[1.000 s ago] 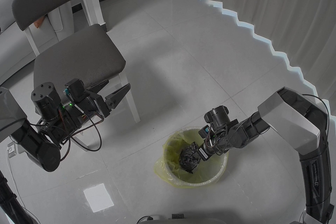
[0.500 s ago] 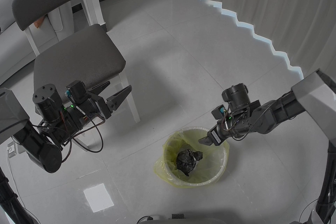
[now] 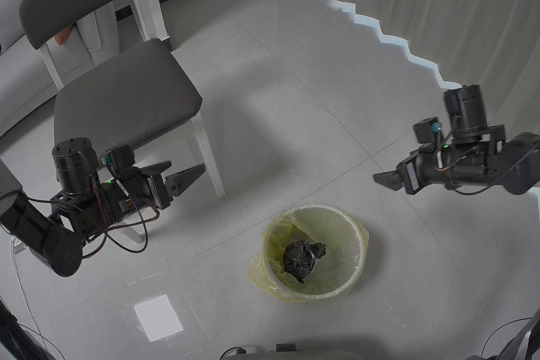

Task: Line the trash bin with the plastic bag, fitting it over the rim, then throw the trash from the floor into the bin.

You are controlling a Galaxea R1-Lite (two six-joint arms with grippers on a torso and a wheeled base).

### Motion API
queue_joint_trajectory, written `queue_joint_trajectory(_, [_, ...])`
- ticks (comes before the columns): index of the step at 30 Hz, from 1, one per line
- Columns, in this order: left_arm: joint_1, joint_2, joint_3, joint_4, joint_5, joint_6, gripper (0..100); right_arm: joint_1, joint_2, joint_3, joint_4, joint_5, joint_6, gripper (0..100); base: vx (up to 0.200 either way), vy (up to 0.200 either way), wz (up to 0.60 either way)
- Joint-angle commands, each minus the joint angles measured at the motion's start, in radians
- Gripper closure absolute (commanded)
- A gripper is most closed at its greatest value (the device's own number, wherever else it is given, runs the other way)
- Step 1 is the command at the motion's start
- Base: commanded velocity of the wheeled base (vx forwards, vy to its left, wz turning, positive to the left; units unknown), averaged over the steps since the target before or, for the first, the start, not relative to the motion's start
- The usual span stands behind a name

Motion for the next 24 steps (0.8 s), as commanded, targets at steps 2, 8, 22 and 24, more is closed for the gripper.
queue_joint_trajectory(2, [0.041, -0.382, 0.024, 0.383, -0.013, 0.005, 0, -0.186, -0.599, 0.293, -0.008, -0.049, 0.083, 0, 0.0, 0.0, 0.0])
queue_joint_trajectory(8, [0.155, -0.669, 0.102, 0.411, -0.018, 0.07, 0, -0.259, -0.962, 0.441, 0.055, -0.059, 0.067, 0, 0.0, 0.0, 0.0])
queue_joint_trajectory(22, [0.303, -1.303, 0.205, 0.784, -0.016, 0.074, 0, -0.312, -1.625, 0.613, 0.42, 0.071, 0.038, 0, 0.0, 0.0, 0.0])
queue_joint_trajectory(24, [0.293, -1.344, 0.207, 0.808, -0.018, 0.074, 0, -0.314, -1.665, 0.632, 0.423, 0.08, 0.04, 0, 0.0, 0.0, 0.0])
